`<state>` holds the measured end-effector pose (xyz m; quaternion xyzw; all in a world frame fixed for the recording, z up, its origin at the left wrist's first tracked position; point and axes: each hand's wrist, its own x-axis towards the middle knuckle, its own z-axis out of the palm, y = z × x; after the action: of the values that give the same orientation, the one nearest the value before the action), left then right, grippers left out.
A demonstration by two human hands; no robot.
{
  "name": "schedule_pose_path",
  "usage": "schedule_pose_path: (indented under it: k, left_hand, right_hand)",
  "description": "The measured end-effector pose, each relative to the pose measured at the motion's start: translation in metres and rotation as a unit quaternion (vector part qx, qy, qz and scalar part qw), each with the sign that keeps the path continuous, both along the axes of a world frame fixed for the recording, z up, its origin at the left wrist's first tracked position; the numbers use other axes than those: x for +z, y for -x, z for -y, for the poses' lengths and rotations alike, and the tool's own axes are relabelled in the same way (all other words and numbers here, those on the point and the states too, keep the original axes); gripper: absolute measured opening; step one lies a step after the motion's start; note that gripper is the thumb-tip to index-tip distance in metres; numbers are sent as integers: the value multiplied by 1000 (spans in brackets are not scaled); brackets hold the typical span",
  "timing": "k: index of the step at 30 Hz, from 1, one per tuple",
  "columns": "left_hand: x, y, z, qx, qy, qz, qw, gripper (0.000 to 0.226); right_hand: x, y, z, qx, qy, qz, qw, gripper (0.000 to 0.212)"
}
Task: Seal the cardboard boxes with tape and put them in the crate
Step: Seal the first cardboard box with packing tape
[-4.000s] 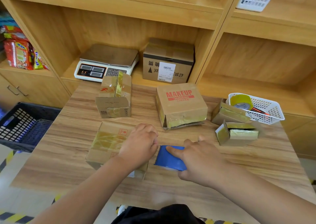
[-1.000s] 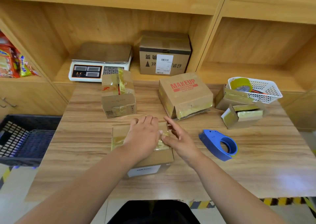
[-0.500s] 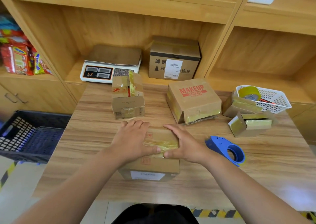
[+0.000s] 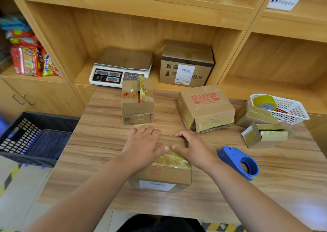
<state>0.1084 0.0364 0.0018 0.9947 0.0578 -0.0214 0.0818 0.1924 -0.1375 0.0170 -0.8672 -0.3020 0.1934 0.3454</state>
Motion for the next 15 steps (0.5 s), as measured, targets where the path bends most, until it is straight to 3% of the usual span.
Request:
schedule_pose_path:
  k: [2,4,10,15]
  left_hand:
    - [0,0,0,2,8,8,1000,69]
    - [-2,1,0,7,15,27,999,60]
    - [-3,2,1,31,65,82,994,31]
    - [6,6,-13,76,282,98,951,32]
  right_hand:
    - [3,4,3,72,101,33,992,81]
    - [3,8,2,94,153,63,982,99]
    - [3,10,-7,18,108,92,990,56]
    - [3,13,-13,-49,69,99,991,25]
